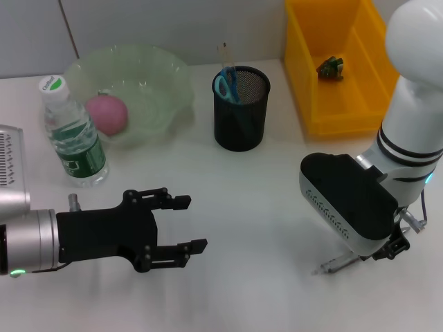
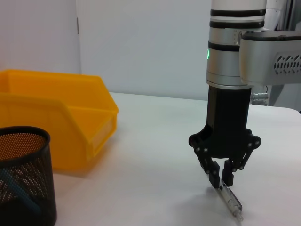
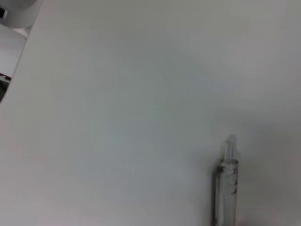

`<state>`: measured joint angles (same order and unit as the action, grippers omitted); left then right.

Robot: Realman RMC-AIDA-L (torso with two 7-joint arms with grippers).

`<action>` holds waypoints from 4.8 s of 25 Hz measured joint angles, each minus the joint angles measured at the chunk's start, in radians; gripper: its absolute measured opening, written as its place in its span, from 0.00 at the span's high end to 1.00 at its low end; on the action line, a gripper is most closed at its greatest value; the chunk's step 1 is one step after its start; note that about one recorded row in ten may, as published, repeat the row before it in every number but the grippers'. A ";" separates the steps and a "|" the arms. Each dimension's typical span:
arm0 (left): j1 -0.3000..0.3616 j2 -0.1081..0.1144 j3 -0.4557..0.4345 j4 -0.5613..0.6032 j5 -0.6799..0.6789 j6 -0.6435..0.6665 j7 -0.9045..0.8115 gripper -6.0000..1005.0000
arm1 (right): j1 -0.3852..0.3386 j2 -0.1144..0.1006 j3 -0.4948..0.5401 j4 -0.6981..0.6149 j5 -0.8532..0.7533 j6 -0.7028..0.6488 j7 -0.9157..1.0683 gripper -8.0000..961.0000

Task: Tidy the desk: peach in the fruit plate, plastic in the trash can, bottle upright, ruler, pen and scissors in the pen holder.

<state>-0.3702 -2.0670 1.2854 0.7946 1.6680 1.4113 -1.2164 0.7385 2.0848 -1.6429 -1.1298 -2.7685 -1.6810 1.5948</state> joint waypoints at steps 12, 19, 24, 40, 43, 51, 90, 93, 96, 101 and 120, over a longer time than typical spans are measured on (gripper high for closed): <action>0.001 0.001 -0.008 -0.001 -0.004 0.003 -0.002 0.25 | 0.005 0.000 -0.010 -0.003 -0.003 -0.007 0.028 0.62; 0.004 0.001 -0.009 -0.002 -0.006 0.003 -0.002 0.25 | -0.001 0.001 -0.018 -0.002 0.000 0.000 0.028 0.62; 0.003 0.001 -0.009 -0.002 -0.006 0.002 -0.002 0.25 | -0.010 0.001 -0.018 -0.001 0.001 0.008 0.023 0.63; 0.009 0.001 -0.009 -0.002 -0.030 0.006 0.002 0.25 | 0.018 -0.006 0.288 -0.149 0.103 -0.105 -0.007 0.85; 0.009 0.000 -0.009 -0.002 -0.032 0.012 0.004 0.25 | 0.037 -0.007 0.406 -0.191 0.154 -0.133 -0.007 0.85; 0.008 -0.001 -0.009 -0.019 -0.047 0.026 -0.003 0.25 | 0.018 -0.004 0.730 -0.200 0.457 0.037 0.055 0.85; -0.009 0.029 -0.038 -0.052 -0.047 0.101 -0.059 0.25 | -0.026 0.001 0.555 0.603 1.403 0.804 -0.540 0.85; -0.011 0.033 -0.045 -0.052 -0.047 0.104 -0.069 0.25 | -0.015 0.001 0.553 0.651 1.449 0.809 -0.585 0.85; -0.012 0.035 -0.063 -0.052 -0.046 0.116 -0.070 0.25 | -0.011 0.001 0.550 0.679 1.475 0.810 -0.604 0.84; -0.012 0.040 -0.070 -0.052 -0.047 0.121 -0.070 0.25 | -0.012 0.001 0.550 0.707 1.476 0.810 -0.586 0.84; -0.002 0.045 -0.087 -0.054 -0.045 0.131 -0.069 0.25 | -0.144 -0.013 0.531 0.586 1.440 0.682 -0.335 0.56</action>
<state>-0.3723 -2.0217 1.1984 0.7408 1.6231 1.5427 -1.2857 0.5947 2.0713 -1.1124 -0.5442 -1.3284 -0.9990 1.2601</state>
